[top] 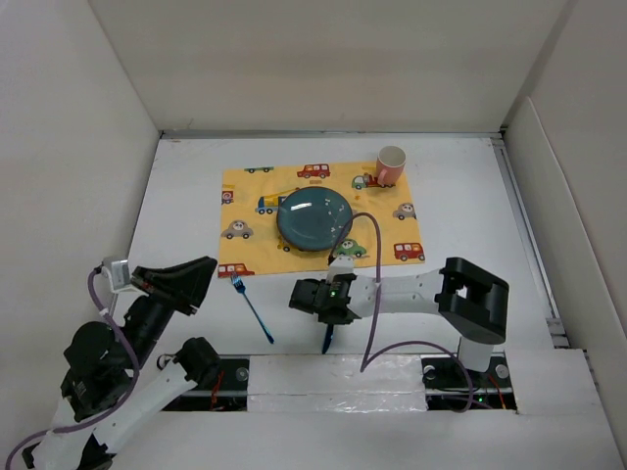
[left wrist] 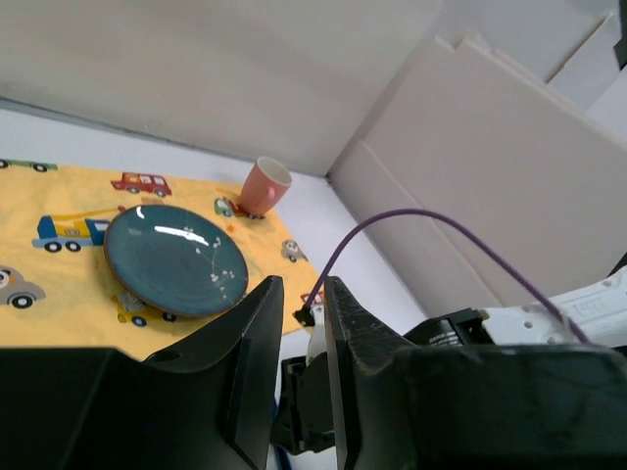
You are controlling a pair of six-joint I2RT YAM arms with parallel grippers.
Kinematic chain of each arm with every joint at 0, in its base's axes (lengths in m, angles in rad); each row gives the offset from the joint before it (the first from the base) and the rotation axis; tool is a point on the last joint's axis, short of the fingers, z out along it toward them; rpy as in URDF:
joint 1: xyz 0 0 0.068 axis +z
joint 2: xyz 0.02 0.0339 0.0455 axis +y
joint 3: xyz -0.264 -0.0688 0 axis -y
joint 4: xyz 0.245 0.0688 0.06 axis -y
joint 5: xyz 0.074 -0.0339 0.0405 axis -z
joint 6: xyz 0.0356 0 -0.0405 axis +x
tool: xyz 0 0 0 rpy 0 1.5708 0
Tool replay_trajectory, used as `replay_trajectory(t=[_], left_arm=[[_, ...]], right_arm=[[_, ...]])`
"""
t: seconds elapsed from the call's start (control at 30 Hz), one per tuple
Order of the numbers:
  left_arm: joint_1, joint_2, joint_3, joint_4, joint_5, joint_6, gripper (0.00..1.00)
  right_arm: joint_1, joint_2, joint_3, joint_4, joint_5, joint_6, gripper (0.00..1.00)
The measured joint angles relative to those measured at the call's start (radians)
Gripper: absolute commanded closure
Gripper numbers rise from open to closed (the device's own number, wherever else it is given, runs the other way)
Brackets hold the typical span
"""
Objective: Set the dinner table for one person
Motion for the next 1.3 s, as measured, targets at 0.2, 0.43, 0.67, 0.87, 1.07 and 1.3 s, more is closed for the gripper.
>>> replay_trajectory(t=[0.2,0.43,0.67,0.87,1.07,1.3], left_arm=[[0.0,-0.027,0.0,0.018,-0.027,-0.003,0.78],[0.0,0.031,0.0,0.016,-0.027,-0.003,0.77],[0.0,0.032,0.0,0.016,-0.027,-0.003,0.77],[0.0,0.032,0.0,0.016,-0.027,-0.003,0.77],[0.0,0.032,0.0,0.016,-0.027,-0.003,0.78],[0.0,0.032,0.0,0.016,-0.025,-0.003,0.78]], right_arm=[[0.001,0.015,0.002,0.026,0.052,0.008,0.74],[0.031,0.013,-0.011,0.022,0.114,0.052,0.56],[0.046,-0.048,-0.092,0.043,0.126,0.077,0.56],[0.088,-0.011,-0.051,0.001,0.161,0.12,0.53],[0.121,-0.046,-0.079,-0.006,0.151,0.161,0.55],[0.131,-0.086,-0.113,0.005,0.102,0.142,0.68]])
